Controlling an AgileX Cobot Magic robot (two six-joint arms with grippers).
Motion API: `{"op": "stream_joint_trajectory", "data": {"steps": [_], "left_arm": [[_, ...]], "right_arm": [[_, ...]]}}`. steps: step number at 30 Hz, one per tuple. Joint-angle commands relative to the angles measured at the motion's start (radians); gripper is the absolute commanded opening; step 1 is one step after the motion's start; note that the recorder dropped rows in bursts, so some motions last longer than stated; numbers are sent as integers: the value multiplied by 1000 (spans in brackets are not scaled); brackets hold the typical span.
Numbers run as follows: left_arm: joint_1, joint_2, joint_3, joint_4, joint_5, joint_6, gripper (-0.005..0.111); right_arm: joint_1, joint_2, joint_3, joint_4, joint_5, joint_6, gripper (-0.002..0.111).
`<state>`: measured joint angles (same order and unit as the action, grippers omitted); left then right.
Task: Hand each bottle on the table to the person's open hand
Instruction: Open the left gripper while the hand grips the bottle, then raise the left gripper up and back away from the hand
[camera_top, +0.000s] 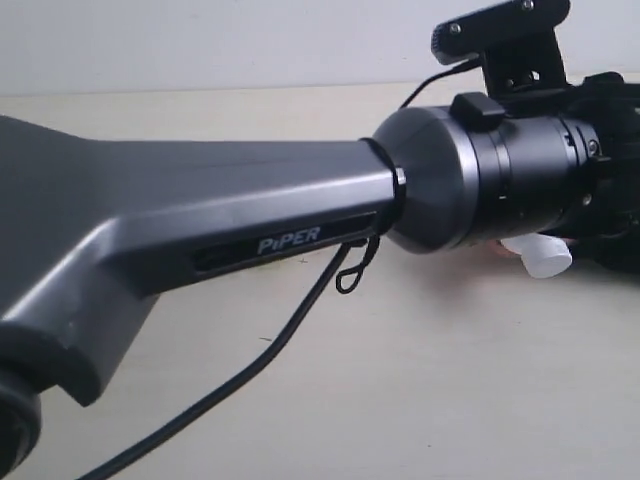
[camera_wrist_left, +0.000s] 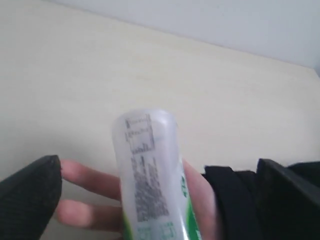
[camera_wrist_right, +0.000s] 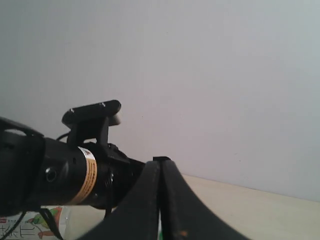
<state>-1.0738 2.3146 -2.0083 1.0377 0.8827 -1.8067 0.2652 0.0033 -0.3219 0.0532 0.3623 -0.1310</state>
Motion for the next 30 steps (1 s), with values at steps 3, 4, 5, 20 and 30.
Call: {"op": "stream_joint_trajectory", "data": {"steps": [3, 4, 5, 20, 30], "left_arm": [[19, -69, -3, 46, 140, 187, 105], [21, -77, -3, 48, 147, 219, 105], [26, -90, -3, 48, 151, 267, 104], [53, -192, -3, 147, 338, 556, 0], [50, -439, 298, 139, 258, 588, 0]], "right_arm": [[-4, -3, 5, -4, -6, 0, 0], [-4, -3, 5, -4, -6, 0, 0], [-4, -3, 5, -4, -6, 0, 0], [-4, -3, 5, -4, -6, 0, 0], [-4, -3, 5, -4, -6, 0, 0]]}}
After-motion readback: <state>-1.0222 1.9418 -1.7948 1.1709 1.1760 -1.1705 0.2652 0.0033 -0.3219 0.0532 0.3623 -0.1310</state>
